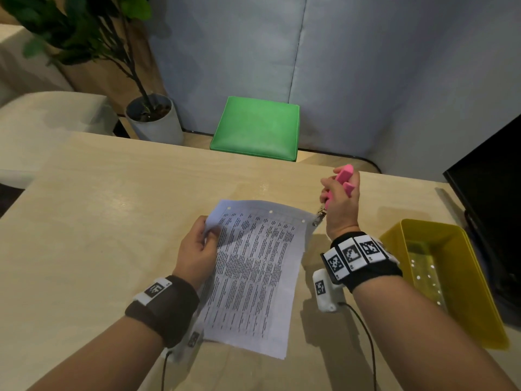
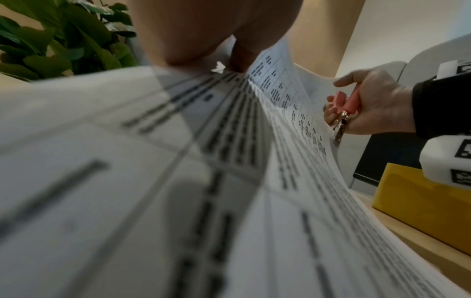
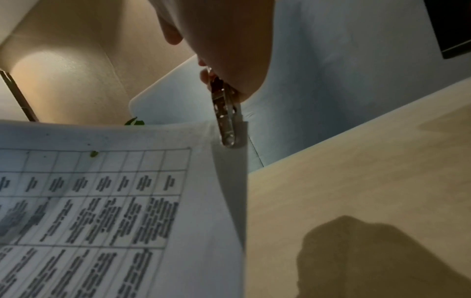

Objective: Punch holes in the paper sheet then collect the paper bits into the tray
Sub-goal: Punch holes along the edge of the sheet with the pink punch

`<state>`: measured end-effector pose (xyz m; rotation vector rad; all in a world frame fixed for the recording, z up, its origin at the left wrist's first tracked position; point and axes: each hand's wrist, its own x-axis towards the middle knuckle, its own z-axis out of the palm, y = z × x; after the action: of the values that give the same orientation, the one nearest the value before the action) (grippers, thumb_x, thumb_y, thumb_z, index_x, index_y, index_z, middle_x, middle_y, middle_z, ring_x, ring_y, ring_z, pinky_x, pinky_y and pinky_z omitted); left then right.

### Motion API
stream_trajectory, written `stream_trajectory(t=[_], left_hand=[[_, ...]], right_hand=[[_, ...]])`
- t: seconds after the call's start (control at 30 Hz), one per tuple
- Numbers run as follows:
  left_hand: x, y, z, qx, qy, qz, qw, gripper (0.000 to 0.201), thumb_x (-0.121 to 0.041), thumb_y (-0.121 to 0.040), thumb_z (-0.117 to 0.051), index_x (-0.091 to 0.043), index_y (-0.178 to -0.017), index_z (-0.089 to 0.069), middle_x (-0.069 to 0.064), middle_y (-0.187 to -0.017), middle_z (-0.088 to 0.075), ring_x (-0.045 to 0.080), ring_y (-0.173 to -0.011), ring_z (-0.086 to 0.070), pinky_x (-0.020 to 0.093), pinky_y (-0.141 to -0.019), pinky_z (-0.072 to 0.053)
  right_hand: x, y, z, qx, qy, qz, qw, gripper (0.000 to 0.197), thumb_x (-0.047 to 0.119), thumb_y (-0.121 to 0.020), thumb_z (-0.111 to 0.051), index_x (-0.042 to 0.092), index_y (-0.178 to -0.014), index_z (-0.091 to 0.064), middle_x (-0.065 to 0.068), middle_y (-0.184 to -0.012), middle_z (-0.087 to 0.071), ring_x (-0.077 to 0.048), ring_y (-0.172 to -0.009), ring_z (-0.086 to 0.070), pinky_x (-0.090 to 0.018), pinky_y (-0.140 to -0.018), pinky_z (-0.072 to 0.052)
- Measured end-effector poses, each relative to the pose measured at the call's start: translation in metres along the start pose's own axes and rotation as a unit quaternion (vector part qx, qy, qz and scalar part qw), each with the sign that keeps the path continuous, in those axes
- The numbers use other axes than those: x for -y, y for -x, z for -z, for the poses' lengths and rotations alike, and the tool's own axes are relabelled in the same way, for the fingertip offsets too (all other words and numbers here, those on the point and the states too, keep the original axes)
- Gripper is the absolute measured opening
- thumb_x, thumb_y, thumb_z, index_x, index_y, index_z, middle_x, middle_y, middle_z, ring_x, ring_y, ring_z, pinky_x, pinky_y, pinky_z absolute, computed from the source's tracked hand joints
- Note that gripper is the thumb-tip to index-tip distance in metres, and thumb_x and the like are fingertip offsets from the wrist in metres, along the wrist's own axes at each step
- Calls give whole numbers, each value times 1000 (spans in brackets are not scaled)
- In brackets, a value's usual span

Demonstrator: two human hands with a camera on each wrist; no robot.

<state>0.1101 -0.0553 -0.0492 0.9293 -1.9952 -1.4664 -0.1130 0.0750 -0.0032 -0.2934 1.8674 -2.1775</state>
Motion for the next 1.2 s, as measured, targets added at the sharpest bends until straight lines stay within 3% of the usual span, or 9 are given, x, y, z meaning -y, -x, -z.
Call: stream_trajectory(t=[0.1, 0.23, 0.37, 0.47, 0.73, 0.93, 1.03, 1.13, 1.2], left_hand=[[-14, -6, 10, -22, 46, 3, 999, 13, -23, -98, -47, -12, -92, -51, 6, -74, -56, 15, -64, -55, 31, -59, -46], [-39, -12, 19, -63, 117, -30, 991, 6, -5, -99, -40, -2, -97, -45, -6, -56, -54, -4, -43, -48, 10, -42, -40], [-63, -20, 26, -93, 163, -38, 981, 16, -7, -99, -41, -17, -90, -49, 1, -73, -58, -5, -50, -58, 12, -44, -45], [-80, -22, 28, -89, 171, -64, 979, 20, -5, -98, -40, -20, -88, -49, 1, -77, -59, -7, -55, -60, 10, -48, -47], [-90, -18, 24, -70, 189, -73, 977, 16, -5, -98, -42, -16, -95, -53, -1, -89, -66, -4, -70, -67, 13, -57, -52], [-73, -9, 18, -41, 185, -59, 980, 15, -4, -97, -45, -17, -101, -52, 0, -97, -66, -2, -80, -67, 13, -64, -53], [-53, -3, 14, -12, 141, -22, 990, 15, -27, -94, -55, -24, -106, -48, -5, -102, -62, 4, -91, -64, 9, -66, -49], [-44, 1, 13, -16, 64, -41, 997, 70, -77, -73, -46, -18, -112, -49, -3, -102, -60, 2, -94, -59, 5, -65, -43], [-52, 0, 14, -49, 67, -67, 994, 57, -73, -77, -43, -25, -108, -49, -7, -97, -60, -6, -88, -60, 4, -62, -45]], right_hand=[[8, -3, 5, -13, 16, 19, 1000, 20, 19, -80, -63, 25, -95, -50, 2, -81, -49, -13, -67, -45, -22, -58, -41], [21, -2, 9, 61, 37, 2, 997, 17, 19, -78, -63, 24, -91, -55, 1, -91, -56, -14, -67, -48, -22, -59, -43], [27, 9, 5, 152, 41, -63, 985, 32, 20, -70, -65, 16, -99, -52, -6, -109, -56, -14, -60, -49, -22, -57, -43], [33, 19, -2, 192, 60, -70, 977, 35, 15, -77, -68, 14, -106, -48, -2, -95, -57, -15, -68, -53, -31, -65, -43], [38, 48, -7, 110, 56, 11, 992, 43, 1, -82, -68, 16, -116, -48, -4, -104, -64, -16, -95, -64, -32, -84, -54], [30, 77, 1, 73, 95, 63, 991, 44, 6, -84, -65, 17, -120, -41, 7, -100, -61, 0, -90, -63, -21, -74, -55], [21, 82, 6, 54, 105, 55, 991, 43, 8, -84, -66, 19, -119, -42, 7, -97, -61, -5, -92, -61, -22, -76, -50], [17, 84, 9, 57, 102, 52, 992, 41, 10, -85, -64, 19, -118, -42, 4, -101, -61, -10, -97, -61, -19, -70, -50], [21, 84, 8, 60, 100, 65, 991, 41, 8, -87, -62, 16, -121, -41, 2, -103, -60, -11, -98, -61, -21, -71, -53]])
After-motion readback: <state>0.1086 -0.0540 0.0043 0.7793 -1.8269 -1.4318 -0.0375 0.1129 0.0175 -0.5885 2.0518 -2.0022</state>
